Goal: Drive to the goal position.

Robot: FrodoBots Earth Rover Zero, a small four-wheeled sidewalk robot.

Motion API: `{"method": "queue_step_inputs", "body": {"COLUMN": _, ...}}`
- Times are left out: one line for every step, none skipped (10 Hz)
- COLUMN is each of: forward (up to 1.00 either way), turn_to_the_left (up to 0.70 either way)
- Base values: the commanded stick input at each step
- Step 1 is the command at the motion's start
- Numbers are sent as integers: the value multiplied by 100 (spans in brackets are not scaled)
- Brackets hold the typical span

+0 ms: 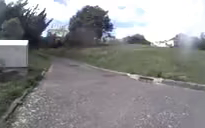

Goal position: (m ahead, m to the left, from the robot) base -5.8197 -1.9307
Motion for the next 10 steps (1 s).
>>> {"method": "queue_step_inputs", "body": {"forward": 0, "turn_to_the_left": -70}}
{"method": "queue_step_inputs", "body": {"forward": 0, "turn_to_the_left": -70}}
{"method": "queue_step_inputs", "body": {"forward": 0, "turn_to_the_left": -70}}
{"method": "queue_step_inputs", "body": {"forward": 0, "turn_to_the_left": -70}}
{"method": "queue_step_inputs", "body": {"forward": 0, "turn_to_the_left": -70}}
{"method": "queue_step_inputs", "body": {"forward": 0, "turn_to_the_left": -70}}
{"method": "queue_step_inputs", "body": {"forward": 0, "turn_to_the_left": -70}}
{"method": "queue_step_inputs", "body": {"forward": 0, "turn_to_the_left": -70}}
{"method": "queue_step_inputs", "body": {"forward": 0, "turn_to_the_left": -70}}
{"method": "queue_step_inputs", "body": {"forward": 0, "turn_to_the_left": -70}}
